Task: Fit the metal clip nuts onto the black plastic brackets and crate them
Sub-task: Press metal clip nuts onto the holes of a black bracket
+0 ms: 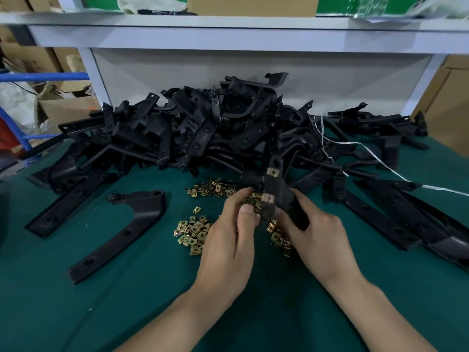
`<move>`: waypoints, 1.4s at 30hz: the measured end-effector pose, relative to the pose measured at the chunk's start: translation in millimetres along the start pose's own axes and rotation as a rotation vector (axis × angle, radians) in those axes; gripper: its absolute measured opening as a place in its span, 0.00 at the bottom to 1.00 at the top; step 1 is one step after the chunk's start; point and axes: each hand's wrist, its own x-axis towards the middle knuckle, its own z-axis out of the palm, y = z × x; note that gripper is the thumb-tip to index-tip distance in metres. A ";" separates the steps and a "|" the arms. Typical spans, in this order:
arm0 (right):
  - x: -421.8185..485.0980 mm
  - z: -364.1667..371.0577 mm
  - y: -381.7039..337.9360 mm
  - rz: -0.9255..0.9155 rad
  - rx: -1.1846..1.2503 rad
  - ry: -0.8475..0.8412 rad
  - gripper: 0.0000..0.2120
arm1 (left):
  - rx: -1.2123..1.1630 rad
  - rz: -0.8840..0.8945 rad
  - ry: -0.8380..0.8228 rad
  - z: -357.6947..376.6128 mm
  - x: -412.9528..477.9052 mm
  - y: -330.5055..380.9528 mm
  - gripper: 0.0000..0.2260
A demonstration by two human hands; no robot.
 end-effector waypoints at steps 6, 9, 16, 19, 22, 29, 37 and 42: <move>-4.5 -8.5 -19.9 0.289 0.844 -0.334 0.29 | -0.086 -0.033 0.037 -2.3 4.6 5.4 0.15; -12.4 -7.8 -30.5 0.378 0.952 -0.699 0.35 | -0.212 -0.092 0.025 -4.6 8.4 9.0 0.12; -15.9 -0.7 -31.1 0.325 0.882 -0.844 0.42 | -0.524 -0.287 0.046 -11.9 16.5 13.2 0.14; -15.1 -1.4 -33.8 0.305 0.934 -0.886 0.34 | -0.585 -0.343 0.055 -14.1 18.7 12.1 0.14; -14.2 -1.9 -34.9 0.295 0.968 -0.912 0.28 | -0.572 -0.331 0.036 -13.8 19.6 9.1 0.14; -13.1 -3.4 -32.9 0.327 0.993 -0.948 0.30 | -0.526 -0.289 0.022 -14.9 20.2 2.8 0.18; -8.1 -12.3 -25.2 0.331 1.061 -1.008 0.29 | -0.121 0.054 -0.135 -29.1 25.8 -8.3 0.18; -6.4 -16.9 -23.2 0.337 1.006 -1.053 0.30 | 0.088 0.113 -0.118 -32.4 26.8 -14.3 0.24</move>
